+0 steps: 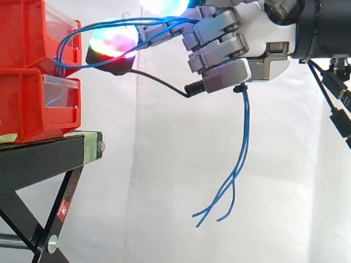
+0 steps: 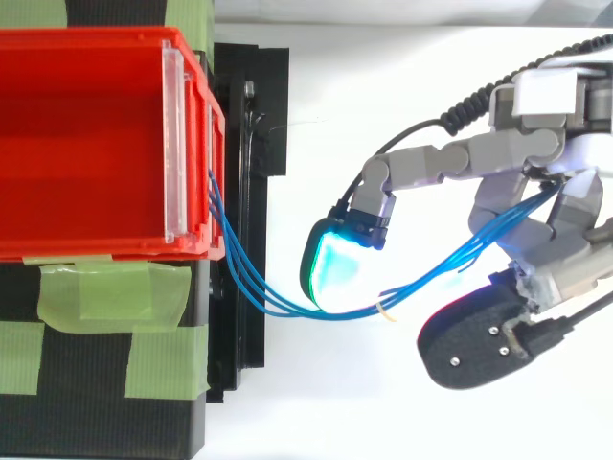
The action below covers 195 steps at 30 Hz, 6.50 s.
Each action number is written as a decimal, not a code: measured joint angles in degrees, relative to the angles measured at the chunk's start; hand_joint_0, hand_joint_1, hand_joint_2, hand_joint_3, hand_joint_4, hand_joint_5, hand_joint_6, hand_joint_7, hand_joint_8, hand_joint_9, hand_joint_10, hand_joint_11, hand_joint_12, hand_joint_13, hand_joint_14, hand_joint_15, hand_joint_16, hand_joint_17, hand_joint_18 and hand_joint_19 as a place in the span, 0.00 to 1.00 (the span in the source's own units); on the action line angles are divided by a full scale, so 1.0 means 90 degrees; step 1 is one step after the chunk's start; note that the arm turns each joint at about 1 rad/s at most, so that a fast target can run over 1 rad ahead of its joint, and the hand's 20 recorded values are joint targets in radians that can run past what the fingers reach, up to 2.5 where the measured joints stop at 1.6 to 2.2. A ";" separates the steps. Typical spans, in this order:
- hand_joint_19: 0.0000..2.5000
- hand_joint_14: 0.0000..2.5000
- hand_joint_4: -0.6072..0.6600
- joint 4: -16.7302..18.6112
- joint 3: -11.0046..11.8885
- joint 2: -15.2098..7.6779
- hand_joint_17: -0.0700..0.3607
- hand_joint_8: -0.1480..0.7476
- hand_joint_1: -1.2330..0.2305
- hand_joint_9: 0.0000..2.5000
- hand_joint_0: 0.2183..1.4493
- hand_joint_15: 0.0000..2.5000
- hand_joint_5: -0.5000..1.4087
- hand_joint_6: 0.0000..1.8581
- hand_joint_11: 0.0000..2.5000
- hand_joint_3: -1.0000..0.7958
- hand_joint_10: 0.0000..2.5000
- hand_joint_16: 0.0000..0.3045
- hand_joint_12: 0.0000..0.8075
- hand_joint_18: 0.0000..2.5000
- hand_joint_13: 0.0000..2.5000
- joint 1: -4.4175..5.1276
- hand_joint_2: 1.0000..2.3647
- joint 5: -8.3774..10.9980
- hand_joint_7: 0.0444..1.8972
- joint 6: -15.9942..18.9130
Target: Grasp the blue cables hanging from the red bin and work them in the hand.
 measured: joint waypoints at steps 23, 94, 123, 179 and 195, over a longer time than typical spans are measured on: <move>0.29 1.00 0.67 -0.0017 0.0001 0.0000 0.53 0.81 0.41 0.77 0.70 0.83 0.43 0.00 1.00 0.33 1.00 0.70 0.90 1.00 0.83 0.0029 0.02 0.0002 0.67 0.0001; 0.29 1.00 0.67 -0.0116 0.0000 -0.0007 0.53 0.81 0.39 0.77 0.61 0.83 0.41 0.00 1.00 0.26 1.00 0.70 0.90 1.00 0.83 0.0032 0.01 0.0002 0.73 0.0095; 0.29 1.00 0.68 -0.0108 0.0000 -0.0005 0.53 0.81 0.42 0.77 0.66 0.83 0.42 0.00 1.00 0.35 1.00 0.70 0.90 1.00 0.83 0.0069 0.02 0.0002 0.72 0.0094; 0.29 1.00 0.64 -0.0185 0.0000 -0.0003 0.53 0.81 0.40 0.77 0.85 0.83 0.40 0.02 1.00 0.65 1.00 0.70 0.90 1.00 0.83 0.0079 0.01 0.0012 0.70 0.0117; 0.29 1.00 0.53 -0.0189 0.0000 -0.0004 0.53 0.81 0.38 0.77 0.90 0.83 0.46 0.00 1.00 0.67 1.00 0.70 0.90 1.00 0.83 0.0084 0.01 0.0011 0.72 0.0295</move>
